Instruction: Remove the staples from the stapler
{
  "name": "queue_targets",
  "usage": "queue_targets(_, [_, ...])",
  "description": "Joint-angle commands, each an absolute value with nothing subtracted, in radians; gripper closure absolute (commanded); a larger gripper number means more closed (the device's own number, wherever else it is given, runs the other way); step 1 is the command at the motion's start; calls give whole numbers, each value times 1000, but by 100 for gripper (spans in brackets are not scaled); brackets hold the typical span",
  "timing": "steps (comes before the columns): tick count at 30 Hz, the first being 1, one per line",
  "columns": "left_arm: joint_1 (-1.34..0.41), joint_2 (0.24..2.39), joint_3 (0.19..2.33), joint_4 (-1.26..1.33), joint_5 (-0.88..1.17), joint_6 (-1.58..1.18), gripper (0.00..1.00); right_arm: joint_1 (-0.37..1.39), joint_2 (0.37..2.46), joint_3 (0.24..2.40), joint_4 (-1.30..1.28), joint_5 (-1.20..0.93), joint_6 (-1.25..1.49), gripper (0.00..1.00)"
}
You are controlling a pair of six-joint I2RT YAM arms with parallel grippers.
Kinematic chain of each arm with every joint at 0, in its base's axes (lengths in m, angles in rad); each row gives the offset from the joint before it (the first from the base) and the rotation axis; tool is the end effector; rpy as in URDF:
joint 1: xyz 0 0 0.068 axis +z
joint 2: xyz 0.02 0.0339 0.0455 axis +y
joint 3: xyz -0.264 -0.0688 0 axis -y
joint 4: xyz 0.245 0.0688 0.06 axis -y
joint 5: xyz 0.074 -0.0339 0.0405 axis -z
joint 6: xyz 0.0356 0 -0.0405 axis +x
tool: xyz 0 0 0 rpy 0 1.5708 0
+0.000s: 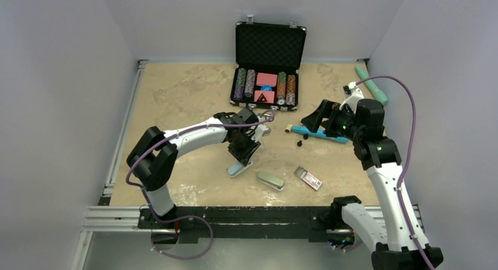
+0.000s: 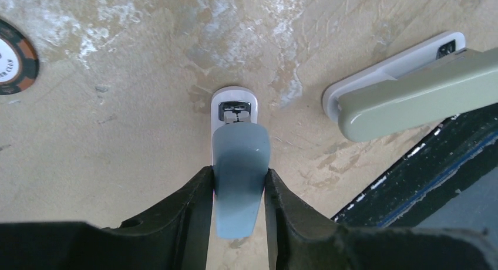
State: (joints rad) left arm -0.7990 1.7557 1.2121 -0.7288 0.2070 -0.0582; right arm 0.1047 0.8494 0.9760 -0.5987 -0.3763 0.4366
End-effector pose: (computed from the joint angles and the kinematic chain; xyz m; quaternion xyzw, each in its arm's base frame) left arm 0.2328 -0.2497 0.1936 0.3704 0.9113 -0.1544 0.0920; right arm 0.1742 0.0315 0.3535 0.0421 0.8424 0.2908 0.4516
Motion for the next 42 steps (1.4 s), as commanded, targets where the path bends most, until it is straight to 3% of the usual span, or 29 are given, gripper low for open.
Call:
queue_targets(1, [-800,1702,1284,-784,311,-60,97,107,827,1020,-587,-376,465,5])
queue_targets(13, [-792,1537,1391,-886,404,-131,100,107,807,1025,-545,-454,660,6])
queue_targets(23, [-790,1350,1396,-876,385,-196,100,108,803,1006,-454,-567,831,8])
queue_targets(37, [-786,1245,1484,-893,344,-253,100,108,871,913,-388,-765,996,10])
queue_targets(39, [-786,1231,1482,-880,332,-266,100,107,887,916,-393,-777,995,11])
queue_targets(42, [-785,1210,1476,-859,320,-281,100,108,905,920,-389,-782,1005,21])
